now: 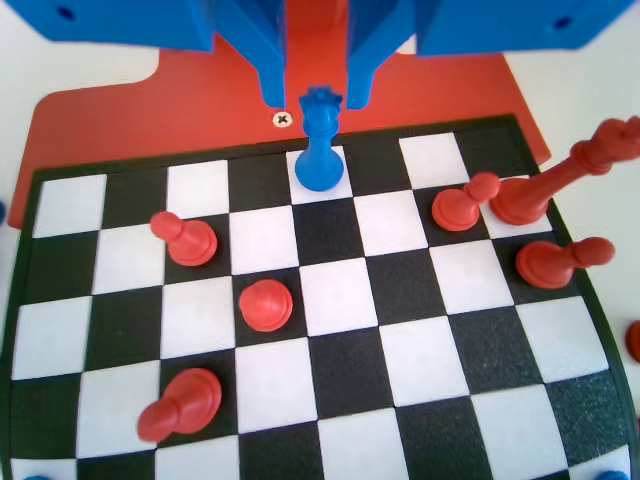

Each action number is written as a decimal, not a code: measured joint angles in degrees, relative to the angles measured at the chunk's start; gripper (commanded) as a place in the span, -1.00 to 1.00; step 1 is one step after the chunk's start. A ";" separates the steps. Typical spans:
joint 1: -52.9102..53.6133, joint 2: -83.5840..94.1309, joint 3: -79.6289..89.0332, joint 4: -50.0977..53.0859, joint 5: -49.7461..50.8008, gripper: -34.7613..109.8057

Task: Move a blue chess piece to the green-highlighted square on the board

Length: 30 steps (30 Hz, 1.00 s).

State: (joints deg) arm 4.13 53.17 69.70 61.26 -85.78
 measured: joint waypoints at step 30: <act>-0.88 -0.18 4.83 -3.78 0.00 -0.51</act>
State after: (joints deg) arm 3.25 53.00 74.53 57.48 -85.78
